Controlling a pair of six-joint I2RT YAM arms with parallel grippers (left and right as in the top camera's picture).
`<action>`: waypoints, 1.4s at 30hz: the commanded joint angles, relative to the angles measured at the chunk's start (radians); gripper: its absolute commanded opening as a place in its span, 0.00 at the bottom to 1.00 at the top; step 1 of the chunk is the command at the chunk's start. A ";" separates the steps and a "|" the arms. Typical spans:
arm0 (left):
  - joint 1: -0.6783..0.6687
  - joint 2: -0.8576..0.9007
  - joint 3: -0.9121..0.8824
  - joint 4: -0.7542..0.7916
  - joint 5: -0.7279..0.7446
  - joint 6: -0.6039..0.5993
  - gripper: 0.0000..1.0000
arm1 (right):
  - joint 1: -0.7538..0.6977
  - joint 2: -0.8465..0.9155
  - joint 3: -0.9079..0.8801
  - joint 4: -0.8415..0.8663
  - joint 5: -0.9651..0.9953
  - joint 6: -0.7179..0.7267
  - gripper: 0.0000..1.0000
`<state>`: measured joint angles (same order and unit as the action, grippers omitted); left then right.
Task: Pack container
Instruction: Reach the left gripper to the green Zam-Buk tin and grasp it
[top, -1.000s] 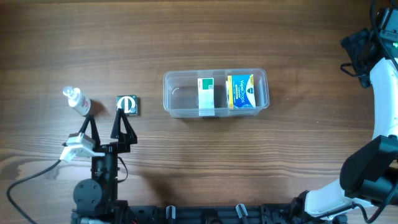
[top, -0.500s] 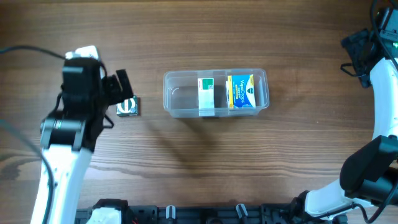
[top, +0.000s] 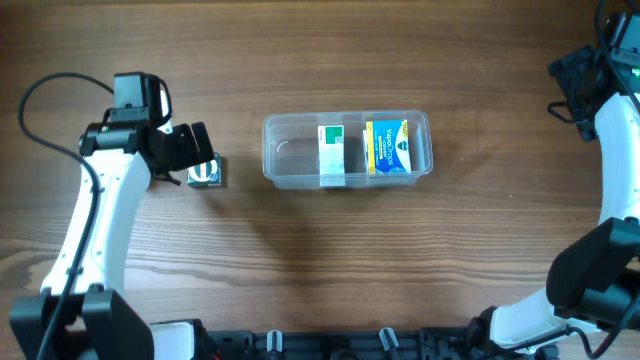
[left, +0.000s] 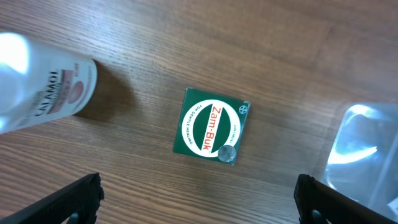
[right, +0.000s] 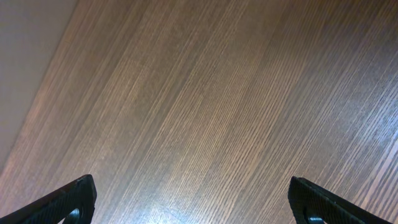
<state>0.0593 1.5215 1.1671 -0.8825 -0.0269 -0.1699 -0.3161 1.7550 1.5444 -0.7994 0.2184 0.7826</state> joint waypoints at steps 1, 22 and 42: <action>0.004 0.066 0.021 0.003 0.028 0.037 1.00 | 0.002 0.009 -0.004 0.002 0.018 0.010 1.00; 0.002 0.325 0.021 0.098 0.048 0.238 1.00 | 0.002 0.009 -0.004 0.002 0.018 0.010 1.00; -0.041 0.369 0.021 0.146 0.003 0.229 1.00 | 0.002 0.009 -0.004 0.002 0.018 0.010 1.00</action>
<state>0.0277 1.8729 1.1683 -0.7395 -0.0101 0.0483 -0.3161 1.7550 1.5444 -0.7990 0.2184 0.7826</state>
